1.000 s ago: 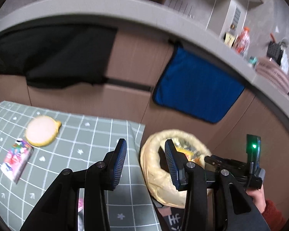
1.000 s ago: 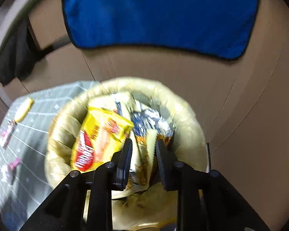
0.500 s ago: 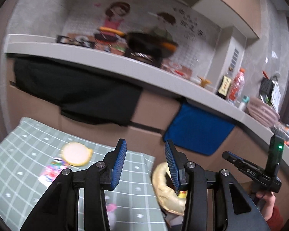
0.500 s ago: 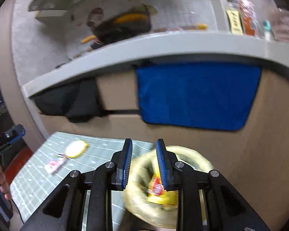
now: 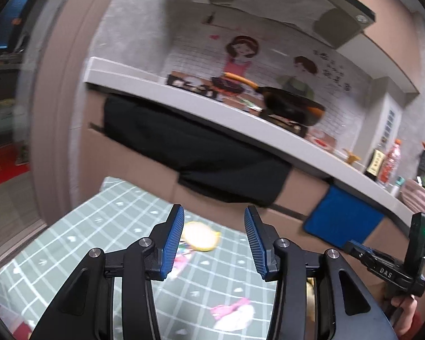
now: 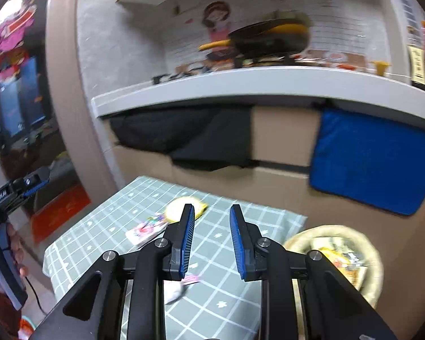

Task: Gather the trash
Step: 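Move both grippers back toward the pink and white items on the table, then grasp a white tissue with the right gripper while the left grasps a pink plastic strip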

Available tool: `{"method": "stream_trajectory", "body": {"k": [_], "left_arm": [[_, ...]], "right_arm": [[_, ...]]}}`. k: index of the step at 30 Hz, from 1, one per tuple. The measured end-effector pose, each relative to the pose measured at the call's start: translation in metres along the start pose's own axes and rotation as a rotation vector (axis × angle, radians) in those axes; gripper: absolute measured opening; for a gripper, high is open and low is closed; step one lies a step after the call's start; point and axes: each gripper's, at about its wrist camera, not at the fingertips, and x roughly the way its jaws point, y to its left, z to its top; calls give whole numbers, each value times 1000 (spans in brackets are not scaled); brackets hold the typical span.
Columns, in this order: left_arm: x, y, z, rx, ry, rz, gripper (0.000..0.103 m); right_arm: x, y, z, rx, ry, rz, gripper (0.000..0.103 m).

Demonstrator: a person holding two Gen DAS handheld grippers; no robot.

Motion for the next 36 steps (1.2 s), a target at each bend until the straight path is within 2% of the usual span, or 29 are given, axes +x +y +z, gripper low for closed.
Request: {"method": "stream_trajectory", "body": {"k": [6, 11, 21, 26, 28, 29, 30, 36], "left_arm": [[15, 41, -20, -29, 60, 62, 46], [36, 68, -36, -46, 121, 90, 46], [77, 71, -64, -43, 246, 31, 46], [91, 58, -75, -26, 288, -8, 46], [97, 52, -80, -21, 311, -31, 46], [102, 46, -85, -15, 326, -48, 46], [105, 43, -88, -9, 338, -62, 46], [125, 7, -112, 64, 424, -146, 46]], "right_arm": [[51, 27, -23, 15, 111, 99, 25], [93, 44, -53, -16, 231, 130, 28], [147, 49, -111, -12, 421, 162, 30], [159, 43, -124, -2, 455, 158, 32], [159, 37, -124, 15, 447, 179, 26], [156, 31, -123, 25, 437, 176, 15], [154, 27, -122, 32, 429, 169, 11], [125, 4, -107, 41, 347, 151, 10]]}}
